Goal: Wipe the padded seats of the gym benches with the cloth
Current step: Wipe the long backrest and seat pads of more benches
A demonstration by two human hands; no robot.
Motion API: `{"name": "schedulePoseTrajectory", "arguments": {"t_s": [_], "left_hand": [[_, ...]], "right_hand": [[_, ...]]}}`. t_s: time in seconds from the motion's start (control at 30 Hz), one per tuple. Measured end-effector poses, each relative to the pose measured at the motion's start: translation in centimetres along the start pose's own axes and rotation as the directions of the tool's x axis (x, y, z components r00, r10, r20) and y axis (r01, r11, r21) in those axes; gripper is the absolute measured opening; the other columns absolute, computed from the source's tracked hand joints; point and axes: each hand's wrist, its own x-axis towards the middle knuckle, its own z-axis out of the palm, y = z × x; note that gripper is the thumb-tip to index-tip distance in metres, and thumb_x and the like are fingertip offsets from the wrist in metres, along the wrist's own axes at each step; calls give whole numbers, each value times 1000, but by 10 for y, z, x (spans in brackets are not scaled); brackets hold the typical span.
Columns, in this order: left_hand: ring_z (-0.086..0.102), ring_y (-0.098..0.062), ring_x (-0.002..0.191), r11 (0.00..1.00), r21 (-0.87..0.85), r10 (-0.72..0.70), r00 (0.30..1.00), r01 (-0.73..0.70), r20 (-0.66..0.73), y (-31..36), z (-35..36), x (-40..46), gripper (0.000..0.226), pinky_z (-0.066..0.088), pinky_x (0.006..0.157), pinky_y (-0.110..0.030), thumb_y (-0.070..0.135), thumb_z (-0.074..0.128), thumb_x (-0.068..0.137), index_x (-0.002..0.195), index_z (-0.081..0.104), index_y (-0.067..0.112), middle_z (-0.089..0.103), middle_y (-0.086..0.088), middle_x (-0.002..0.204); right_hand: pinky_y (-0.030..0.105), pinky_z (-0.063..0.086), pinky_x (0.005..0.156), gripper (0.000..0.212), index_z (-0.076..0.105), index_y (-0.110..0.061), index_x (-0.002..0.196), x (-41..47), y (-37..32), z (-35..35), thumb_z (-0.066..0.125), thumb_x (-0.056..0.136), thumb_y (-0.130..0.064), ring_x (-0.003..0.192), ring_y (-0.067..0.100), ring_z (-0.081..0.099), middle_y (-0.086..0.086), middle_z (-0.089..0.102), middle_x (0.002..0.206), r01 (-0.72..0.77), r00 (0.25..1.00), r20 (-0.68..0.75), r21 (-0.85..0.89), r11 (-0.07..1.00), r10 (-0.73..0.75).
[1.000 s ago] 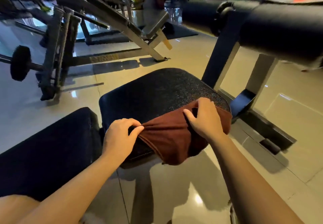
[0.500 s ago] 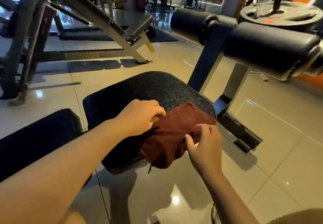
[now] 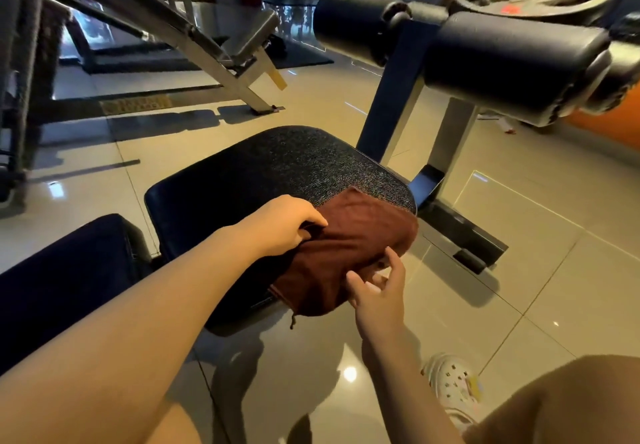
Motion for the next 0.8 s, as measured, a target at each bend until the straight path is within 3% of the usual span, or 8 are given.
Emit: {"name": "schedulePoseTrajectory", "arguments": {"t_s": [0.17, 0.23, 0.4, 0.5, 0.57, 0.63, 0.7, 0.8], "left_hand": [[56, -19, 116, 996, 78, -33, 999, 33, 5, 9, -6, -23, 39, 43, 101, -30, 10, 65, 91, 127, 64, 26, 62, 2, 123], [57, -16, 112, 996, 65, -68, 998, 67, 10, 11, -13, -32, 37, 44, 97, -27, 15, 67, 91, 125, 65, 27, 62, 3, 120], [54, -7, 92, 997, -33, -73, 996, 74, 42, 12, -29, -62, 17, 43, 81, -21, 31, 68, 90, 106, 68, 30, 54, 16, 96], [57, -7, 88, 990, -133, -48, 999, 48, 1, 19, -36, -85, 6, 50, 79, -22, 36, 65, 90, 90, 60, 32, 53, 14, 95], [63, -8, 84, 943, -331, -57, 998, 44, -30, 26, -47, -103, 10, 55, 76, -24, 38, 63, 89, 88, 61, 28, 60, 10, 89], [65, -7, 78, 858, -512, -76, 995, 32, -65, 35, -59, -125, 22, 53, 69, -23, 44, 61, 79, 86, 62, 23, 65, 8, 78], [65, -12, 77, 793, -609, -123, 985, 25, -119, 39, -66, -143, 30, 53, 69, -25, 45, 62, 70, 86, 62, 20, 67, 4, 78], [67, -12, 76, 795, -594, -309, 924, 120, -227, 29, -59, -152, 20, 54, 74, -29, 40, 69, 78, 86, 64, 23, 70, 1, 80]], "right_hand": [[40, 46, 102, 45, 58, -25, 116, -1, -20, -15, 69, 81, 0, 109, 14, 55, -19, 54, 105, 197, 980, 28, -227, 954, -196], [33, 45, 97, 37, 63, -23, 109, -2, -29, -28, 71, 80, -2, 106, 17, 57, -14, 58, 100, 231, 973, 59, -365, 902, -225], [13, 34, 74, 28, 69, -22, 110, -8, -56, -54, 66, 86, -7, 97, 16, 53, 3, 62, 107, 455, 881, 264, -698, 552, -392], [1, 31, 74, 21, 68, -21, 105, -19, -85, -62, 61, 91, -6, 93, 10, 42, -3, 46, 105, 545, 819, 330, -703, 457, -468], [0, 30, 80, 21, 65, -23, 98, -29, -106, -66, 61, 91, -4, 103, 8, 41, -7, 40, 111, 622, 762, 362, -640, 451, -537], [5, 34, 83, 28, 59, -30, 90, -37, -126, -66, 59, 91, -2, 101, 1, 45, -12, 46, 111, 699, 705, 421, -548, 459, -571], [9, 38, 75, 32, 56, -36, 89, -37, -143, -56, 57, 93, -5, 93, -3, 51, -20, 56, 98, 721, 692, 470, -487, 494, -548], [17, 43, 77, 21, 61, -31, 101, -15, -146, -16, 55, 96, -12, 93, 2, 53, -16, 60, 98, 707, 707, 529, -550, 445, -469]]}}
